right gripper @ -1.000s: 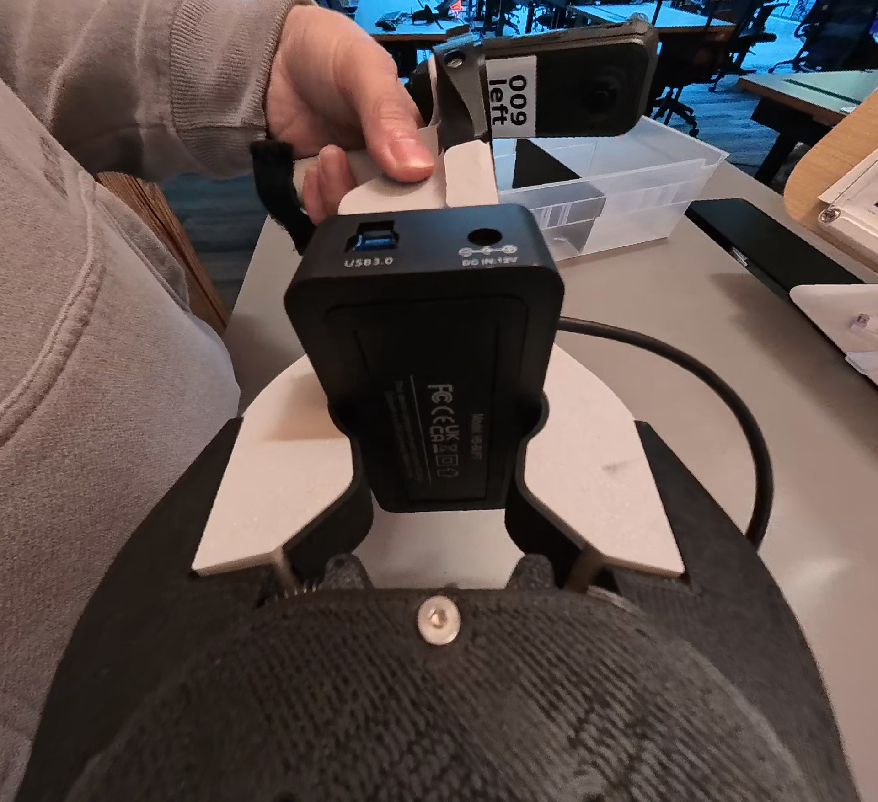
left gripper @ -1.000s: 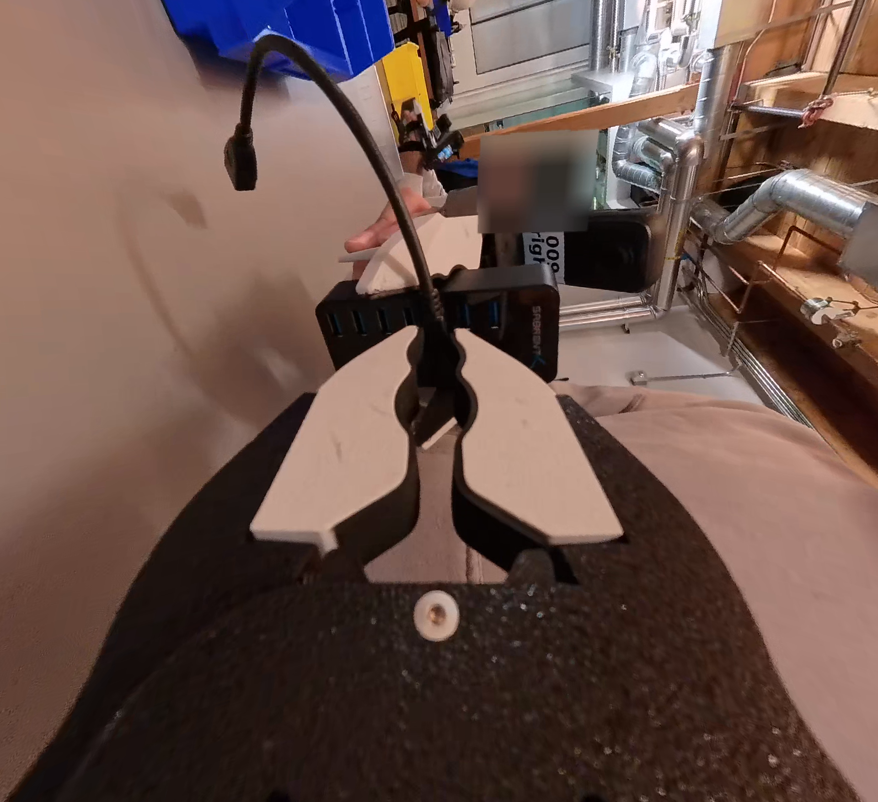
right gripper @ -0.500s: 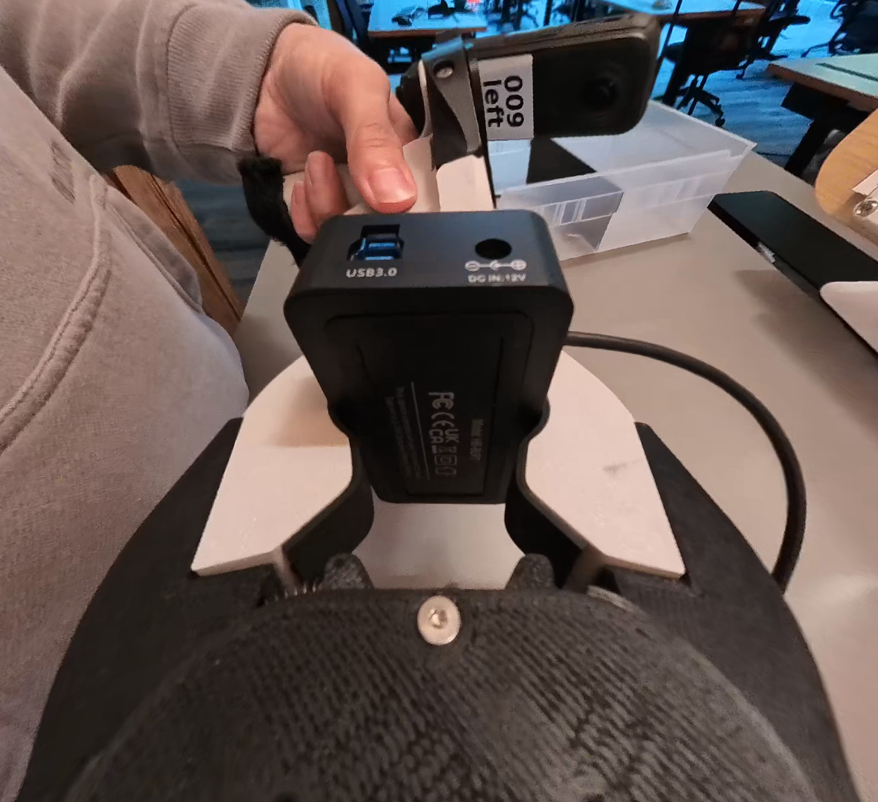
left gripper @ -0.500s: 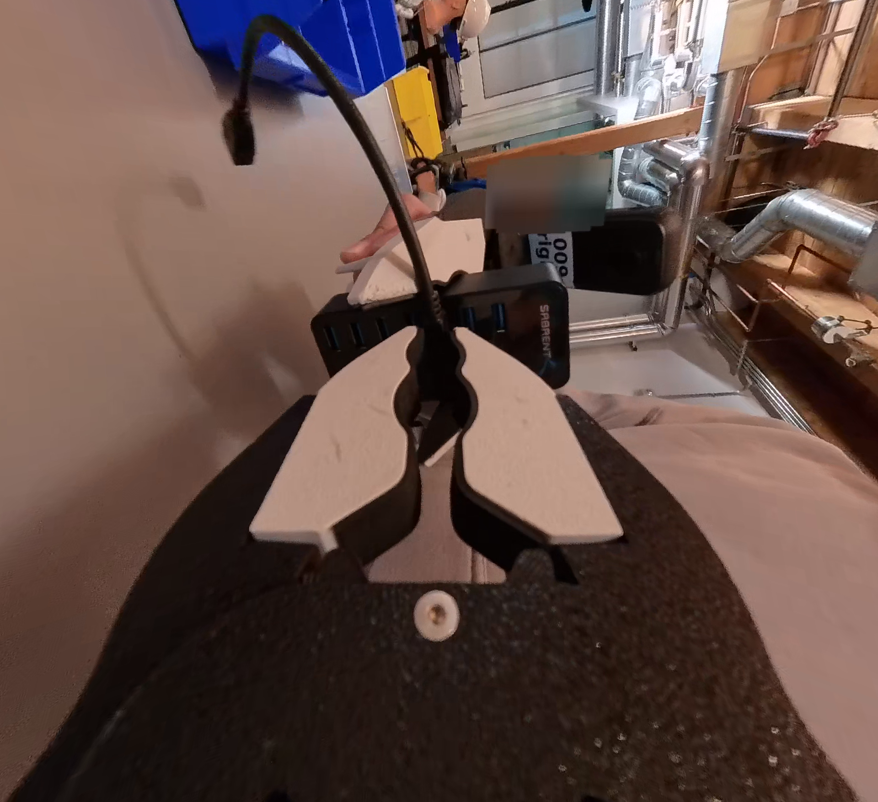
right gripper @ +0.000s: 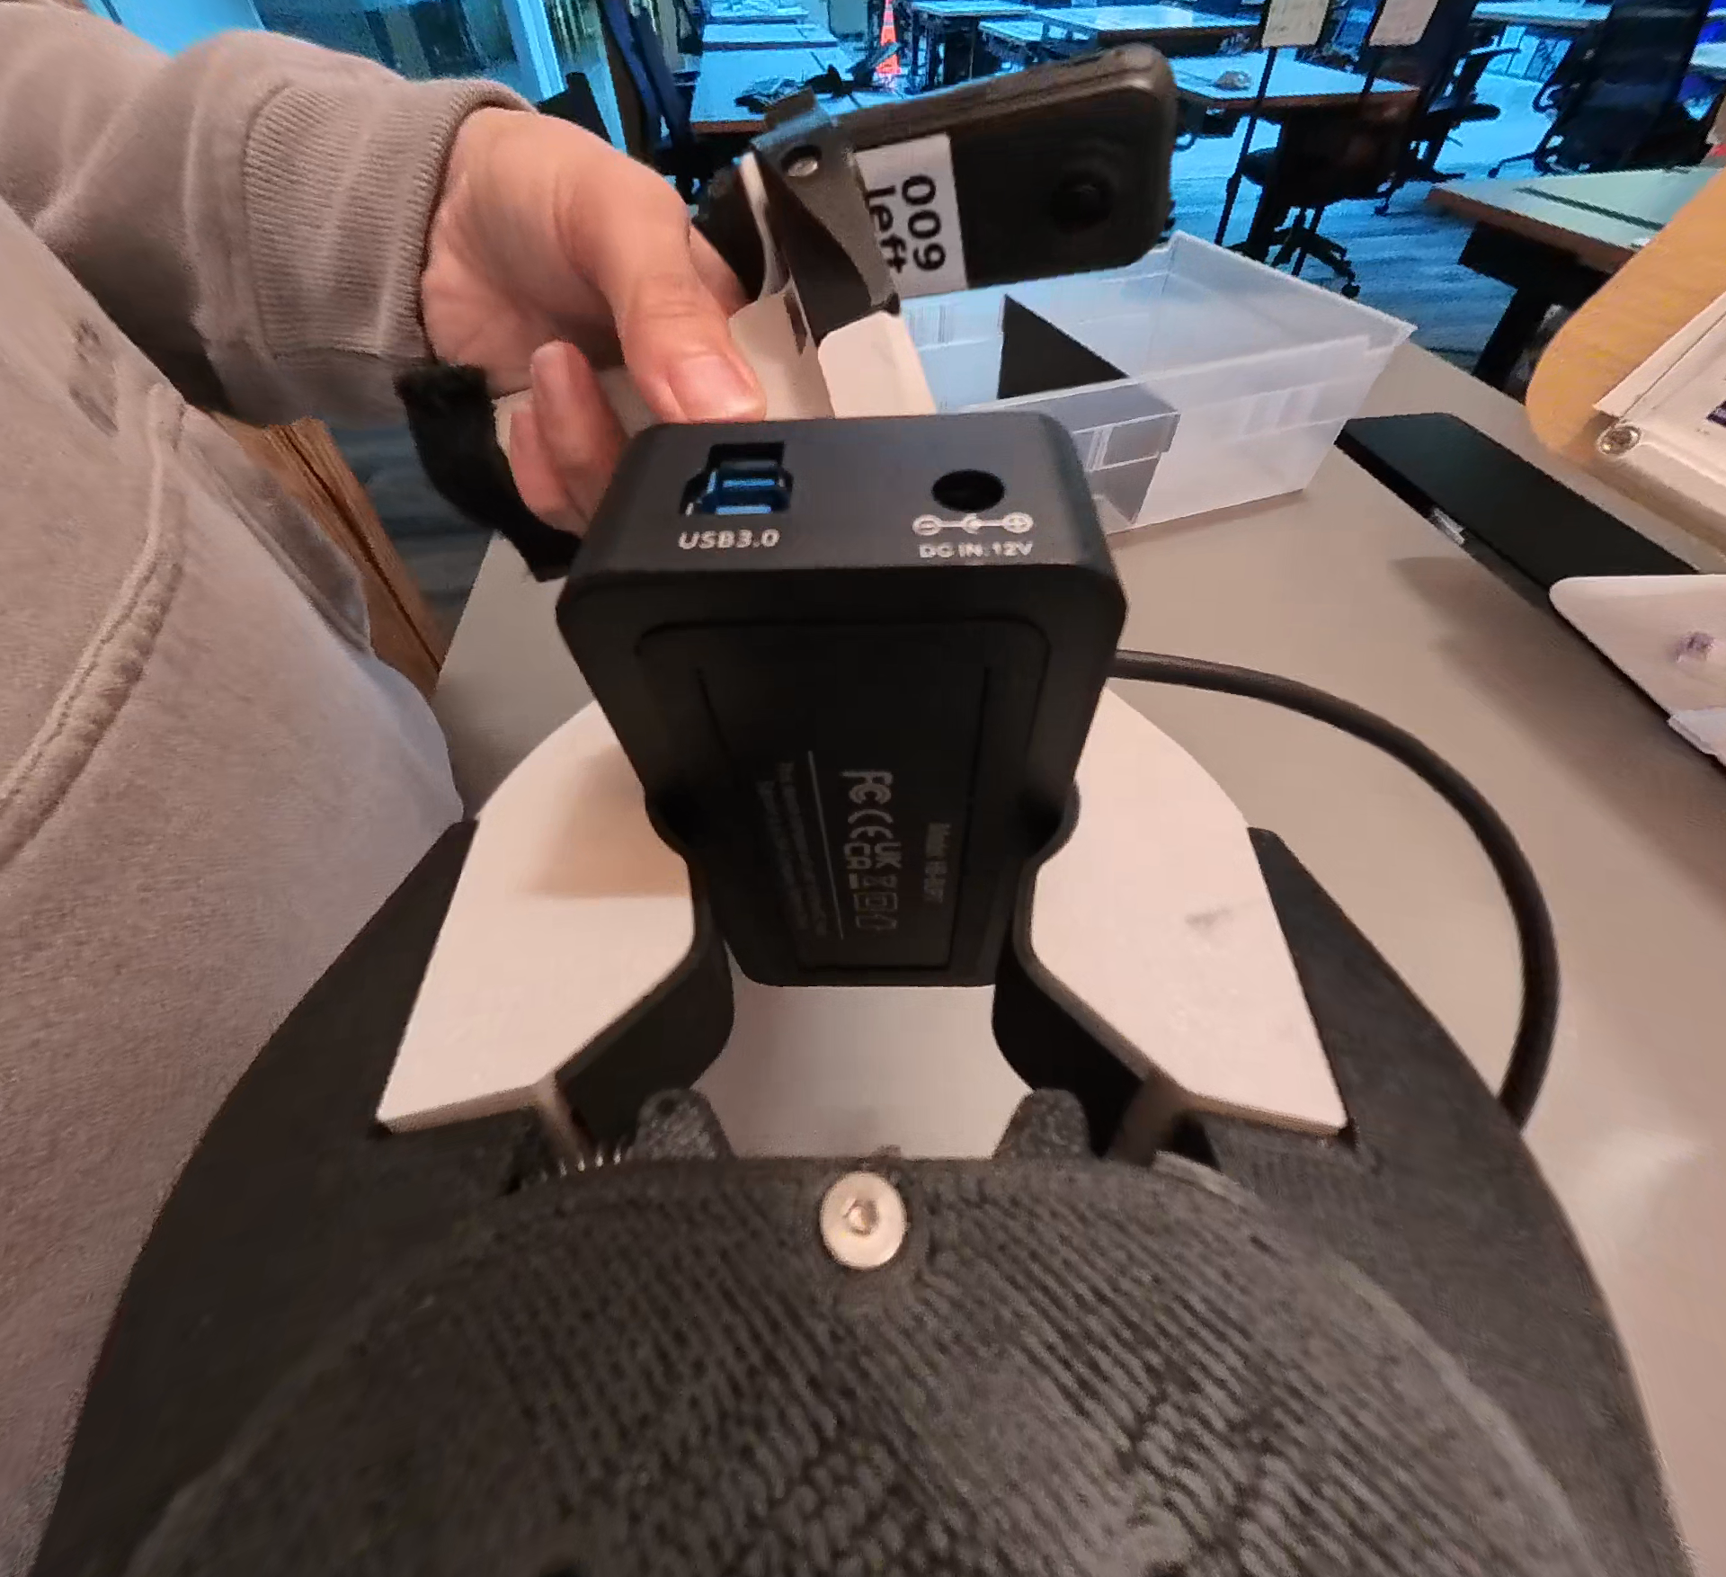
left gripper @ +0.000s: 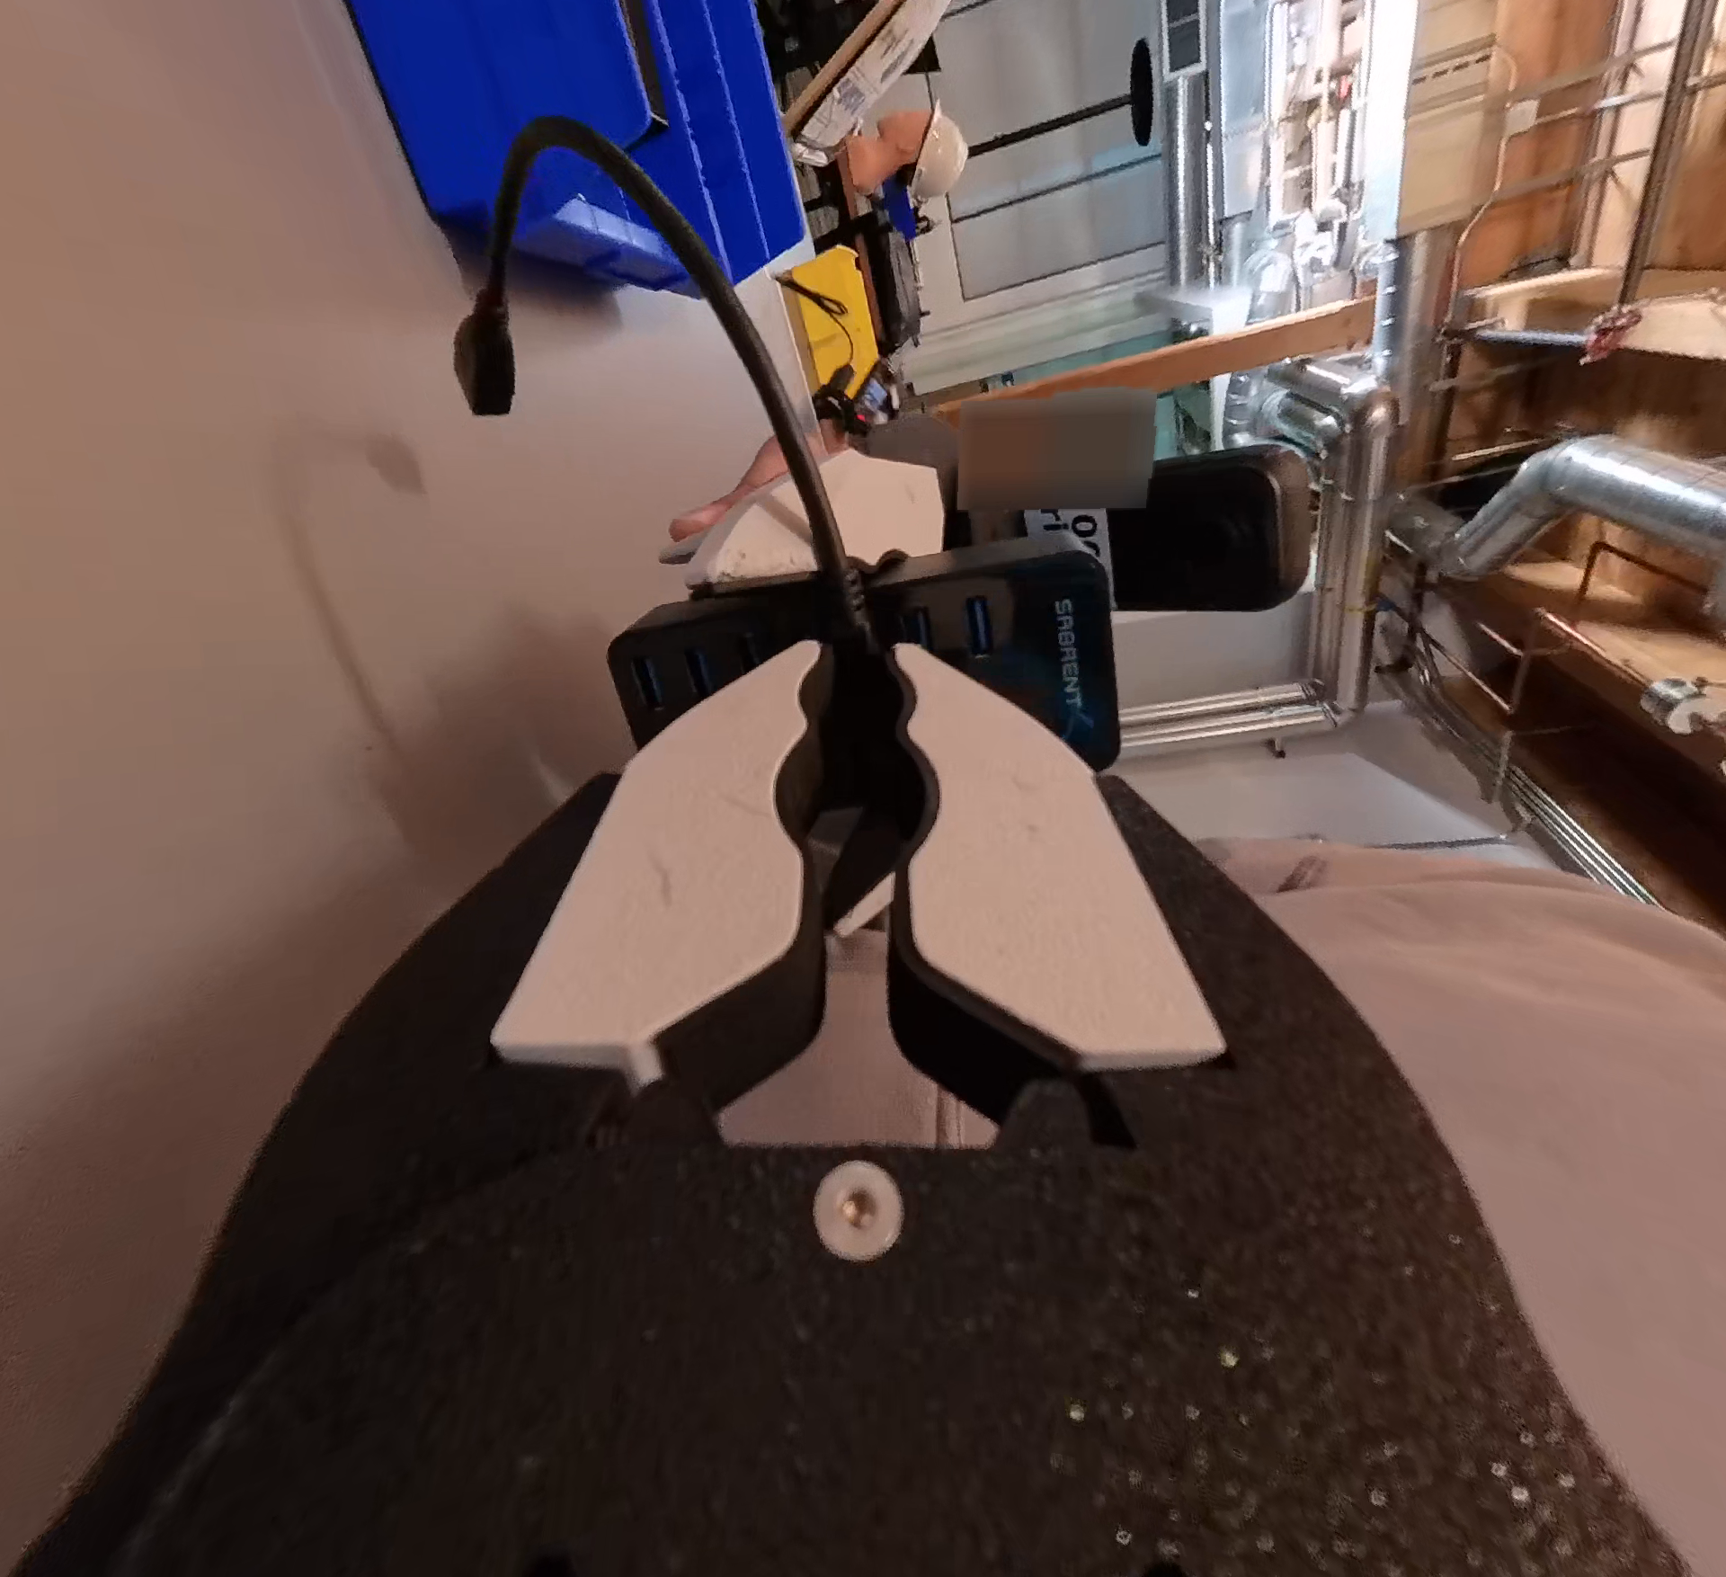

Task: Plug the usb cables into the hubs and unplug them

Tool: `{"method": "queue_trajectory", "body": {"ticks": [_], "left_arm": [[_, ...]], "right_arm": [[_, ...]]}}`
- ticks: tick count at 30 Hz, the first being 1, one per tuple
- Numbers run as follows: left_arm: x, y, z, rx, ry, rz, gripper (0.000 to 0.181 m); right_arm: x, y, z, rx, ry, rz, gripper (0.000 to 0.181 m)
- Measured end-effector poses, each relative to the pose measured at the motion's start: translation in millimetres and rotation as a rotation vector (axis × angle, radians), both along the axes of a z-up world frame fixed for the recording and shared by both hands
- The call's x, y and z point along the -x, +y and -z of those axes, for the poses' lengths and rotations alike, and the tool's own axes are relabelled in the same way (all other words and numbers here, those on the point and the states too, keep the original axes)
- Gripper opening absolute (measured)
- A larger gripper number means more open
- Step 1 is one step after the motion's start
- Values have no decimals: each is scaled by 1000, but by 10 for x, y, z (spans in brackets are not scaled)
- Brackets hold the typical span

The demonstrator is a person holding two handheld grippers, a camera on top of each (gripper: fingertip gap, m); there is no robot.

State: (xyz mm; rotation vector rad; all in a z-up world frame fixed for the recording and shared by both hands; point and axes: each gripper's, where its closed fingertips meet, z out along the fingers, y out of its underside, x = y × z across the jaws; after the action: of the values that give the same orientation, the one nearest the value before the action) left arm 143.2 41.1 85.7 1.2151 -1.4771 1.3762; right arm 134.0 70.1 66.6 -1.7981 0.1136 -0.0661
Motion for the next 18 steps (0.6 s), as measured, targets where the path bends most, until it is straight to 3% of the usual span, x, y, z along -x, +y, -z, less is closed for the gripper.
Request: {"method": "queue_trajectory", "body": {"ticks": [3, 6, 8, 11, 18], "left_arm": [[36, 20, -73, 52, 17, 51, 8], [127, -3, -47, 0, -10, 116, 10], [196, -38, -71, -3, -12, 154, 23], [163, -53, -60, -36, -110, 135, 7], [148, -53, -112, 53, 53, 146, 14]], "right_arm": [[34, 15, -79, -18, -12, -13, 71], [45, 16, -50, 47, -54, -21, 72], [36, 9, -10, 89, -83, -14, 72], [28, -9, -101, 41, -69, -4, 71], [42, -54, -60, 113, -119, -15, 71]]}}
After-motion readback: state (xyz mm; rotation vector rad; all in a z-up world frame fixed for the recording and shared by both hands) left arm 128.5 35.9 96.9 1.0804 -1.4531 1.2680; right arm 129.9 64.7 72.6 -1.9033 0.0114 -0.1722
